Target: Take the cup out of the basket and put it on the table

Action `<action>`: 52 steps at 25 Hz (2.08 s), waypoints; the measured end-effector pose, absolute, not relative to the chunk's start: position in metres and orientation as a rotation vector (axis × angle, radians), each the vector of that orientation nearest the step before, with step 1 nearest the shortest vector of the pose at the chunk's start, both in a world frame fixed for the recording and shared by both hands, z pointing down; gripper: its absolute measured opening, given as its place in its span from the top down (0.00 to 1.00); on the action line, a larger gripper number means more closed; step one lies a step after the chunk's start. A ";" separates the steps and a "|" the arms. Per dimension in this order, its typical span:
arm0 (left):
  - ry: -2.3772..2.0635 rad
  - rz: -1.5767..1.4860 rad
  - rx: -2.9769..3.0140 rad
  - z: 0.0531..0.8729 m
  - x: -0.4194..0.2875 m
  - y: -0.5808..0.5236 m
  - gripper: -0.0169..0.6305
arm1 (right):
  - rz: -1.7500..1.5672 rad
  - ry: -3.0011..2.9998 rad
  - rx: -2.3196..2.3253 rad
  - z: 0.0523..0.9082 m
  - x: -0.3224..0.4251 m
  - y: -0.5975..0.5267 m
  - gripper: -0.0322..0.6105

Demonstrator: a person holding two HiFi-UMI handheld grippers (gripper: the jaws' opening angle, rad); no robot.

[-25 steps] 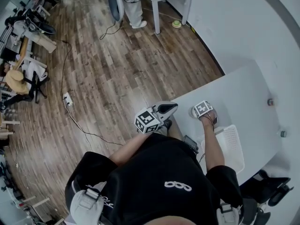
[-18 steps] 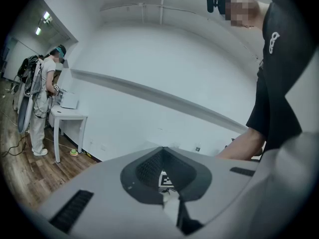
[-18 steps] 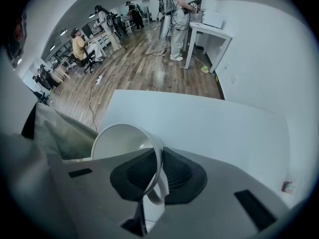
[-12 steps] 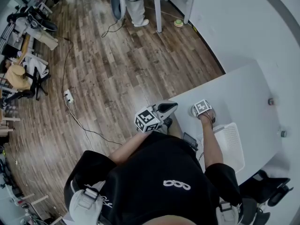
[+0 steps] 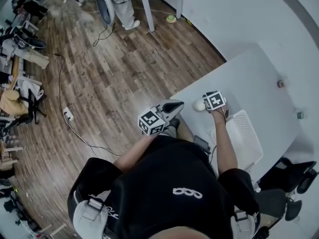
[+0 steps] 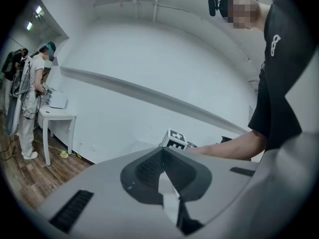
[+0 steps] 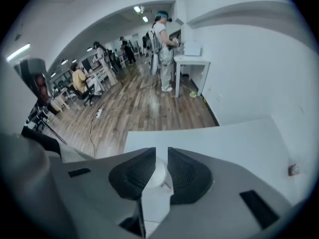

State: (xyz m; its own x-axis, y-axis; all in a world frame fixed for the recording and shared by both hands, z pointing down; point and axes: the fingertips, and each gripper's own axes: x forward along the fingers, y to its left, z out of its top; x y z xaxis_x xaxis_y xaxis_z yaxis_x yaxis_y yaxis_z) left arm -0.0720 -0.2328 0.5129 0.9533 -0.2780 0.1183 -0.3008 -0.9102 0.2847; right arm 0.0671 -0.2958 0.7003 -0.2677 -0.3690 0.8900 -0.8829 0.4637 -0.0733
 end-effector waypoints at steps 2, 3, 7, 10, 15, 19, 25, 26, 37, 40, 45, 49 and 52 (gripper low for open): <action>-0.374 0.103 2.818 0.507 -0.061 -0.227 0.96 | 0.693 -1.907 1.157 0.657 0.070 -0.294 0.86; -0.344 0.102 2.825 0.505 -0.054 -0.223 0.96 | 0.669 -1.934 1.207 0.636 0.072 -0.290 0.86; -0.192 0.111 2.853 0.495 -0.028 -0.207 0.96 | 0.579 -2.032 1.384 0.571 0.084 -0.265 0.86; -0.072 0.119 2.868 0.490 -0.006 -0.197 0.96 | 0.492 -2.082 1.510 0.530 0.095 -0.242 0.86; 0.137 0.140 2.877 0.487 0.044 -0.171 0.96 | 0.447 -2.055 1.734 0.497 0.136 -0.180 0.89; 0.329 0.156 2.877 0.481 0.087 -0.135 0.96 | 0.468 -1.970 1.902 0.491 0.171 -0.118 0.91; 0.555 0.174 2.866 0.475 0.135 -0.081 0.96 | 0.435 -1.832 2.132 0.483 0.206 -0.032 0.91; 0.579 0.180 2.862 0.476 0.141 -0.073 0.96 | 0.432 -1.802 2.171 0.483 0.212 -0.018 0.91; 0.755 0.221 2.863 0.477 0.189 -0.018 0.96 | 0.539 -1.579 2.413 0.496 0.250 0.089 0.91; 0.759 0.229 2.874 0.478 0.199 -0.013 0.96 | 0.543 -1.553 2.432 0.496 0.261 0.101 0.91; 0.794 0.255 2.868 0.482 0.203 0.002 0.96 | 0.570 -1.526 2.461 0.502 0.263 0.116 0.91; 0.793 0.260 2.862 0.487 0.208 0.001 0.96 | 0.598 -1.531 2.476 0.508 0.263 0.114 0.91; 0.786 0.259 2.884 0.489 0.212 0.000 0.96 | 0.610 -1.537 2.472 0.512 0.264 0.114 0.91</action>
State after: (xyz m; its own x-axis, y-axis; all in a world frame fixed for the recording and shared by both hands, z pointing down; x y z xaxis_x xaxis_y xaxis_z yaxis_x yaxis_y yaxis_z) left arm 0.2116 0.0000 0.4886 0.8485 0.5134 0.1284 0.4890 -0.8534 0.1807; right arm 0.2644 0.1137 0.5118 0.3860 -0.8187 0.4251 -0.8873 -0.4556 -0.0717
